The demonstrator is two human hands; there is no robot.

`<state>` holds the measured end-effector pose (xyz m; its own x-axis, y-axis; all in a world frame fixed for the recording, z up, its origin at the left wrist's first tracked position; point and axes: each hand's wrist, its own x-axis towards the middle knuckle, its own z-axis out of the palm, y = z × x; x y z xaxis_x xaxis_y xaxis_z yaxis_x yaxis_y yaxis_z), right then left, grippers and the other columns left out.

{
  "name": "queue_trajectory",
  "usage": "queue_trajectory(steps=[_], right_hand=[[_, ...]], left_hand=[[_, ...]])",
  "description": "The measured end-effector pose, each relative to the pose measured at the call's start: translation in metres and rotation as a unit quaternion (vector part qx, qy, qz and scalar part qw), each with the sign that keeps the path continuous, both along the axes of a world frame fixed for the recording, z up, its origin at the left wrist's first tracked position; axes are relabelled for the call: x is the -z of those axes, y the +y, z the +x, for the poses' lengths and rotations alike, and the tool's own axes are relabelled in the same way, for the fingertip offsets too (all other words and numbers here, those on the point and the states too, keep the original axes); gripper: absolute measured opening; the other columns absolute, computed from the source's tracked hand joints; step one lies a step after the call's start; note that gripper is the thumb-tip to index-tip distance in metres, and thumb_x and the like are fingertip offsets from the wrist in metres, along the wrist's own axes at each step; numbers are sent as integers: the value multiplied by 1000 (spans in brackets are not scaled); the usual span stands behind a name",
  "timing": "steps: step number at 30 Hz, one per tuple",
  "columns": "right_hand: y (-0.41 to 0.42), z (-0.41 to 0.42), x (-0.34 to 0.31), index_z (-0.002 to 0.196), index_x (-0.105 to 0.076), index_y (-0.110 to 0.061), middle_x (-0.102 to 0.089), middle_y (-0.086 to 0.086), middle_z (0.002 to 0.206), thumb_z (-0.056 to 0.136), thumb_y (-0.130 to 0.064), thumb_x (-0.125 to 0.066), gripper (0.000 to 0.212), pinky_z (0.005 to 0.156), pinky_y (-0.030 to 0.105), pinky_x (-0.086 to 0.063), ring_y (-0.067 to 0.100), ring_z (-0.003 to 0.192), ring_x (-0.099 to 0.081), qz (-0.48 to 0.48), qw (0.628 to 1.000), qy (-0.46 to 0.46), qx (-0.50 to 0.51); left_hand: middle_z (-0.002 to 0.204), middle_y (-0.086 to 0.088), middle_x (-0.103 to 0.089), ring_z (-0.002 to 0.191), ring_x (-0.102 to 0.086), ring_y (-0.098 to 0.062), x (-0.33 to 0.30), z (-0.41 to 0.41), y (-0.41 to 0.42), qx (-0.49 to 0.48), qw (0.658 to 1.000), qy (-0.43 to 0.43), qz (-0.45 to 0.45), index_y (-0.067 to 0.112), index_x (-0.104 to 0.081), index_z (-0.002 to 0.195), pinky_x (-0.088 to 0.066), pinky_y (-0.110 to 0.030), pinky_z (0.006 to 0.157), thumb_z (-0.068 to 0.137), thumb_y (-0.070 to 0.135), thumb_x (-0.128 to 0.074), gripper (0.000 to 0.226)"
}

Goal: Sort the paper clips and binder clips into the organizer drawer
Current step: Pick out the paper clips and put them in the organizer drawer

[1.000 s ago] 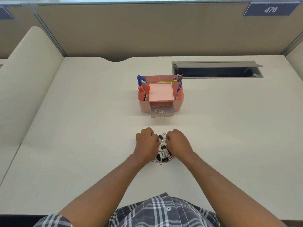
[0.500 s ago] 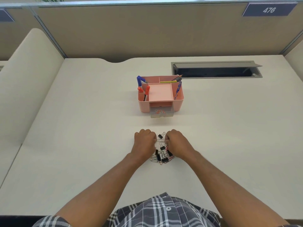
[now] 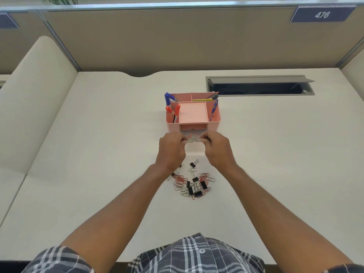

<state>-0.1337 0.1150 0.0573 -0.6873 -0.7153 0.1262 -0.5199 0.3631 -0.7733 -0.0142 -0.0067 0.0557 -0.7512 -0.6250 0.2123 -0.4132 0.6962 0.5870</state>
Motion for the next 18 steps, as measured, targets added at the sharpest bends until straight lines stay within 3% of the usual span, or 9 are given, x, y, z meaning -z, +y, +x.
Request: queue_trajectory(steps=[6,11,16,18], right_hand=[[-20,-11,-13,96,-70,-9,-70,6,94,93,-5,-52,19,74,35,-52,22,84,-61,14,999,38,-5],[-1,-5,-6,89,-69,-13,-68,-3,83,91,-8,-56,14,69,28,-49,14,76,-59,-11,999,40,3],[23,9,29,99,-73,-18,-67,0,97,92,-20,-60,15,82,33,-49,20,91,-61,196,978,-3,-74],[27,18,40,104,-72,-18,-64,2,102,93,-22,-59,18,82,32,-48,21,95,-59,228,969,0,-92]], left_hand=[[91,-6,-72,84,-60,-25,-13,-24,-11,12,1000,17,-20,10,-72,95,-54,-46,74,88,3,-61,15],[84,-4,-65,79,-55,-21,-2,-7,-4,22,999,48,-9,10,-64,88,-49,-42,69,86,2,-61,9],[86,-3,-68,82,-58,-27,29,30,11,7,998,-54,25,12,-68,89,-47,-44,78,87,8,-61,8],[88,-3,-68,85,-58,-26,38,43,13,-26,994,-90,48,13,-68,90,-47,-43,79,87,8,-59,11]])
